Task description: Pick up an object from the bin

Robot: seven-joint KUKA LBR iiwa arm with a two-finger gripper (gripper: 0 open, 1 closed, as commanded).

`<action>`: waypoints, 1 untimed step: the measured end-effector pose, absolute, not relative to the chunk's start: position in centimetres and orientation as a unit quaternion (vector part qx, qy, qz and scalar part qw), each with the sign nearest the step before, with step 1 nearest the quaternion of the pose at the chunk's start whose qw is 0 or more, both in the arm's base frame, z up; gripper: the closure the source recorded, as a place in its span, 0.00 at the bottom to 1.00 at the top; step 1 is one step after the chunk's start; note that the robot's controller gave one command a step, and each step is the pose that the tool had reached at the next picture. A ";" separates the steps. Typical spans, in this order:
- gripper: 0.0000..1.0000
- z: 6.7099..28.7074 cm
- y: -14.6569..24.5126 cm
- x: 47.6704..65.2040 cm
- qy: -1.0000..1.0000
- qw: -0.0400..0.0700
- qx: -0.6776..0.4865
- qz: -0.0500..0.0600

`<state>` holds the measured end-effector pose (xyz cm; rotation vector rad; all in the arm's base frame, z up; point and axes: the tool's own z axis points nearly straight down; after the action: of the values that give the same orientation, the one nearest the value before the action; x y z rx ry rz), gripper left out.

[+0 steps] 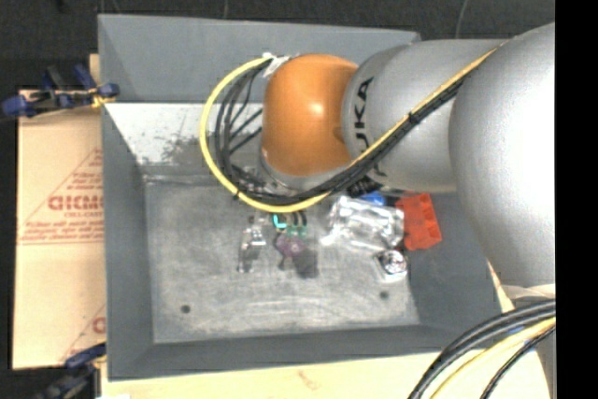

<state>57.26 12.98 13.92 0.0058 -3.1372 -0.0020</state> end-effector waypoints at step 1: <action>0.00 7.4 10.4 58.4 -0.929 -0.005 0.371 0.000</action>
Offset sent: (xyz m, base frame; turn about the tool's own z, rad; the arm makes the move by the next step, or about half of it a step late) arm 0.0078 -0.0260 -0.0692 -0.7577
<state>58.38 10.44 7.41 1.1683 -2.9276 -0.0006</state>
